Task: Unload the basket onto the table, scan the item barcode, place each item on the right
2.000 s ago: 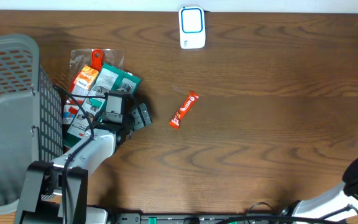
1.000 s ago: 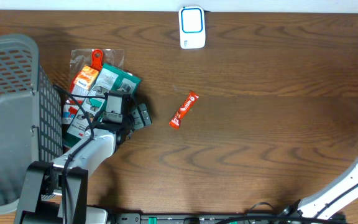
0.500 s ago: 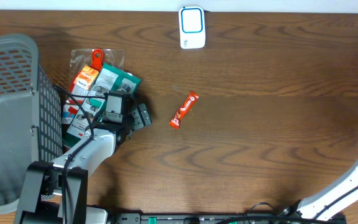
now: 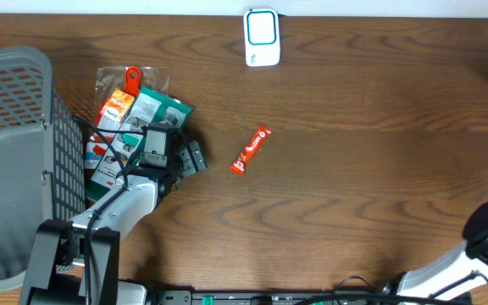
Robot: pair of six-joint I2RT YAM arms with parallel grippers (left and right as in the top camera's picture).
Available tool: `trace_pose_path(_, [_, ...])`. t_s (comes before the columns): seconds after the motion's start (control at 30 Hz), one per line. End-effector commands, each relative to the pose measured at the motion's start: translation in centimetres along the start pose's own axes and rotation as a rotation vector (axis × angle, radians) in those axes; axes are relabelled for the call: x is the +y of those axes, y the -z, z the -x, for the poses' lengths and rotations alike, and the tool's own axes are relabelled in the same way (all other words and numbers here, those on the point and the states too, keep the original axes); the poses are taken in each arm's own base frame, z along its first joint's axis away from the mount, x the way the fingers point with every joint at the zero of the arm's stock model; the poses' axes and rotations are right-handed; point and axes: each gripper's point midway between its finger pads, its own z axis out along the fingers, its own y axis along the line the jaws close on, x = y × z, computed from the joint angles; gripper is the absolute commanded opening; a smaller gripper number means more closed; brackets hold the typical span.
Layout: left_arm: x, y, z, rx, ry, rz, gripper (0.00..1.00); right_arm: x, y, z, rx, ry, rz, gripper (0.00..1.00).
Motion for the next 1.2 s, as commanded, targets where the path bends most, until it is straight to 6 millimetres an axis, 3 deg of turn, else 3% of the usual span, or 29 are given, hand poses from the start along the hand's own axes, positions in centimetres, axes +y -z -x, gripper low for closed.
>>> trace_pose_path(0.0, [2.3,-0.8,-2.3,0.064,0.011,0.08,0.98,8.1,3.1,0.4,-0.063,0.116,0.158,0.99])
trace_pose_path(0.2, [2.1,-0.8,-1.9,0.048,0.009,0.072,0.98,20.9,3.6,-3.3,-0.068,0.355,0.254,0.99])
trace_pose_path(0.37, [2.0,-0.8,-1.6,0.036,0.009,0.067,0.98,28.3,3.9,-7.0,-0.099,0.515,0.233,0.99])
trace_pose_path(0.47, [1.9,-0.8,-1.5,0.033,0.008,0.065,0.98,31.6,4.5,-9.5,-0.074,0.534,0.294,0.99])
trace_pose_path(0.63, [1.9,-0.8,-1.4,0.03,0.008,0.063,0.98,32.8,3.0,-12.4,0.045,0.444,0.33,0.99])
trace_pose_path(0.97, [0.8,-0.7,-3.1,0.112,0.008,-0.008,0.98,33.0,-6.7,-24.1,0.519,0.484,0.371,0.99])
trace_pose_path(1.07, [-0.3,-0.4,-4.3,0.184,0.018,-0.068,0.98,33.7,-7.9,-26.3,0.607,0.461,0.432,0.99])
trace_pose_path(1.17, [-2.7,0.2,-5.3,0.255,0.04,-0.202,0.98,34.0,-9.1,-27.6,0.652,0.45,0.456,0.99])
